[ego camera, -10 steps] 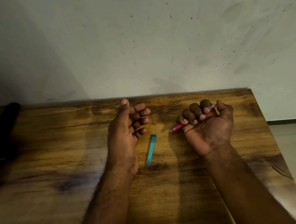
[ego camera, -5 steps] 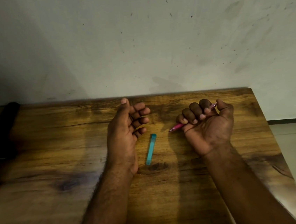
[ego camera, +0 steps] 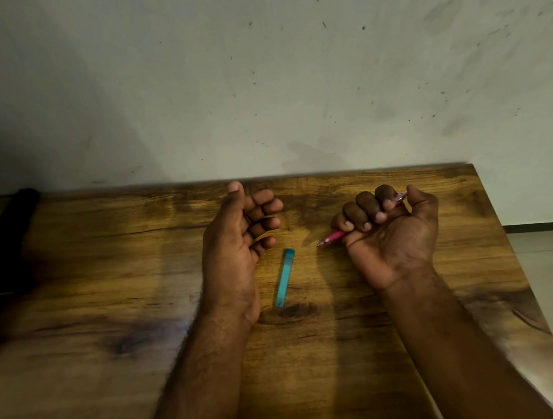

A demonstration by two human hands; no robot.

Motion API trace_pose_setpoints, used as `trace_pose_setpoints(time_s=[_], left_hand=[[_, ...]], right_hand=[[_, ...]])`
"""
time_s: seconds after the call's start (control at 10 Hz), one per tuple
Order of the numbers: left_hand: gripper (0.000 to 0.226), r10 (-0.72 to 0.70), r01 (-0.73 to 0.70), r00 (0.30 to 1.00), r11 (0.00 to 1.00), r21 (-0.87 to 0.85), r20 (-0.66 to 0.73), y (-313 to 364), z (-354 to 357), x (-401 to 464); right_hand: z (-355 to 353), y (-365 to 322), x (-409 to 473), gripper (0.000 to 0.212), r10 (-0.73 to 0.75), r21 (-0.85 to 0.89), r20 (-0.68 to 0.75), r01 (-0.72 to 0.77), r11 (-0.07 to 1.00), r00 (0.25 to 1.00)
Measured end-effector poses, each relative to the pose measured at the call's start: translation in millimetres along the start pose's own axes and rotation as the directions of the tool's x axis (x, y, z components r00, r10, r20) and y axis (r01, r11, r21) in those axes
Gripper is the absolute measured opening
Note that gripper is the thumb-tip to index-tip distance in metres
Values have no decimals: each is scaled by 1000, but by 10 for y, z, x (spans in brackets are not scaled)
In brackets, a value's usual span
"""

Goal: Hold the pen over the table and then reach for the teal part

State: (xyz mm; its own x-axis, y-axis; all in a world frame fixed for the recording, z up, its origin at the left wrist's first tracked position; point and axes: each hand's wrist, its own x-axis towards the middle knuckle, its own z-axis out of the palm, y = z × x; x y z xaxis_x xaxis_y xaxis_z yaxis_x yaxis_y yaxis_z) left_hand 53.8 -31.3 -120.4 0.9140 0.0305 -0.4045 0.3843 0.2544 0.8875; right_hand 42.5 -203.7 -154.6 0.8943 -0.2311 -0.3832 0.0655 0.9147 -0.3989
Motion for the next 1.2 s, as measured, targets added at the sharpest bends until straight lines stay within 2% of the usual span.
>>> trace_pose_setpoints(time_s=[0.7, 0.9, 1.1, 1.2], left_hand=[[50, 4, -4, 1000, 1000, 0, 3, -3, -10, 2], [49, 3, -3, 1000, 1000, 5, 2, -4, -7, 7], [49, 0, 0, 1000, 1000, 9, 14, -5, -5, 8], [49, -3, 3, 1000, 1000, 10, 12, -6, -1, 5]], right_hand=[[-5, 10, -9, 46, 9, 8, -5, -9, 1000, 1000], [5, 16, -1, 38, 11, -15, -19, -11, 1000, 1000], [-7, 16, 11, 41, 19, -23, -30, -19, 1000, 999], [5, 15, 4, 36, 25, -15, -16, -25, 1000, 1000]])
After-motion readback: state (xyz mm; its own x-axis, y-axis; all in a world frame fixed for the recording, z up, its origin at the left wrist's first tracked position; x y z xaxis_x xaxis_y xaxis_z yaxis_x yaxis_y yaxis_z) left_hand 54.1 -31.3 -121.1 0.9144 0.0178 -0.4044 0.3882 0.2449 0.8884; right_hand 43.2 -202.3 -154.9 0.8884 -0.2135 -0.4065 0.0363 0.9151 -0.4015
